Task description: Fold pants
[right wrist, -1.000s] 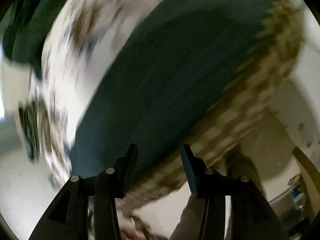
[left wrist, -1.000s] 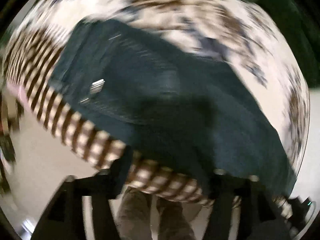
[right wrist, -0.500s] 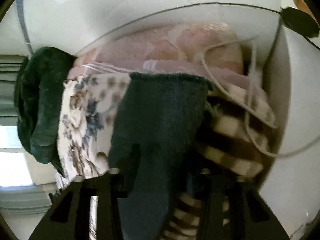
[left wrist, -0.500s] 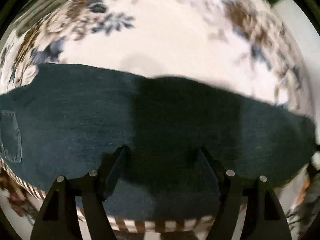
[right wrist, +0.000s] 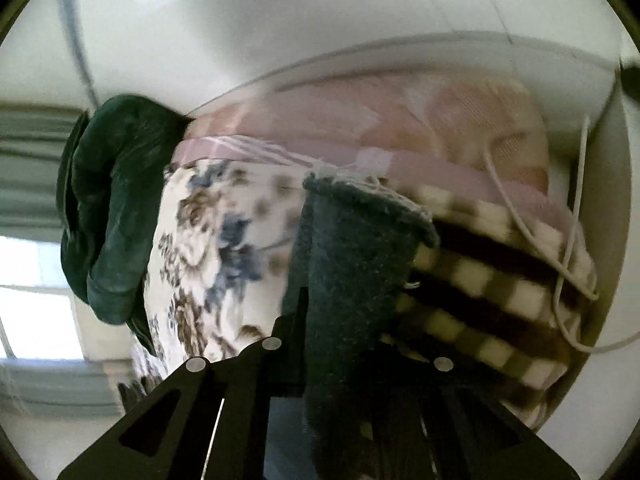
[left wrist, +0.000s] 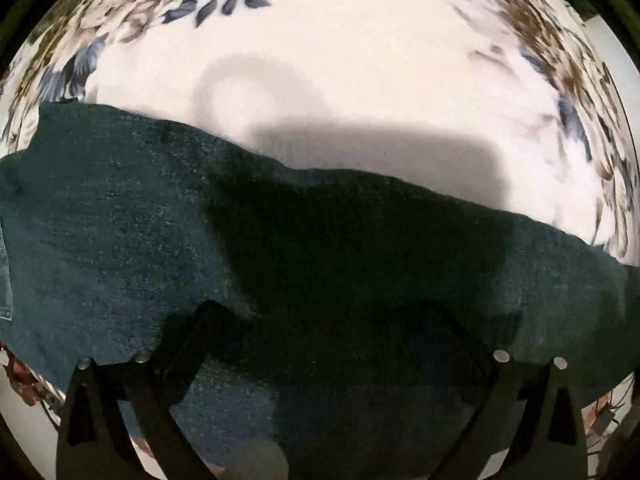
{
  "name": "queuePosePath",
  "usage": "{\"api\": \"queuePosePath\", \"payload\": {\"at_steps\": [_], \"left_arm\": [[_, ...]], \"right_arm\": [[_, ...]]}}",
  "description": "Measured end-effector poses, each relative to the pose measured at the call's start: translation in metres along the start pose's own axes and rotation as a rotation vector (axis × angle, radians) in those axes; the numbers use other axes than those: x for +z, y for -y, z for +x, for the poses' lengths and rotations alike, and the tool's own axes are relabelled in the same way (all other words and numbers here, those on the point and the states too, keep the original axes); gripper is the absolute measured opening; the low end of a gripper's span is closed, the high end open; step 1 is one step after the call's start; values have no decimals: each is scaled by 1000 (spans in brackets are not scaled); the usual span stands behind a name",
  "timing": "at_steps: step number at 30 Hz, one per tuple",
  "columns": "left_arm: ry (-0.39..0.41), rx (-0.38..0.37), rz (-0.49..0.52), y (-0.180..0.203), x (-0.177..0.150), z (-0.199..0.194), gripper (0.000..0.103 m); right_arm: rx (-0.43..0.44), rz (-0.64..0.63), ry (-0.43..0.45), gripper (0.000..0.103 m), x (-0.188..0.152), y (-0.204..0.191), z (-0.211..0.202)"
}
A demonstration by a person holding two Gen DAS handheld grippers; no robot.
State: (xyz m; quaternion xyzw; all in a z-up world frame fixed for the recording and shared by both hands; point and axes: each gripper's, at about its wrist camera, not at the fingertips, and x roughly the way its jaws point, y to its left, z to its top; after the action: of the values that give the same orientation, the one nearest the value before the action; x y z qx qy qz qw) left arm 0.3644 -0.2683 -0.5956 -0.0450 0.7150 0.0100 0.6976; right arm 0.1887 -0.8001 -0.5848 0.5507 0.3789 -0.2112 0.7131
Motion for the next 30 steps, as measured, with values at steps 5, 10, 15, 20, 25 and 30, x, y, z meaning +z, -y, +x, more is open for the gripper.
{"api": "queuePosePath", "payload": {"at_steps": [5, 10, 15, 20, 25, 30], "left_arm": [[102, -1, -15, -12, 1, -37, 103], [167, -70, -101, -66, -12, -86, 103], [223, -65, -166, -146, -38, -123, 103], [237, -44, -251, -238, -63, -138, 103], [239, -4, -322, -317, -87, -137, 103], [235, -19, -394, -359, -94, -133, 103]], "right_arm": [[16, -161, 44, 8, -26, -63, -40], [82, -375, 42, 8, -87, -155, -66], [129, -563, -45, 8, -191, -230, -58], [121, -741, -189, 8, -329, -263, -14], [22, -941, -331, 8, -463, -257, 54], [-171, -1139, -529, 49, -562, -231, 121]]}}
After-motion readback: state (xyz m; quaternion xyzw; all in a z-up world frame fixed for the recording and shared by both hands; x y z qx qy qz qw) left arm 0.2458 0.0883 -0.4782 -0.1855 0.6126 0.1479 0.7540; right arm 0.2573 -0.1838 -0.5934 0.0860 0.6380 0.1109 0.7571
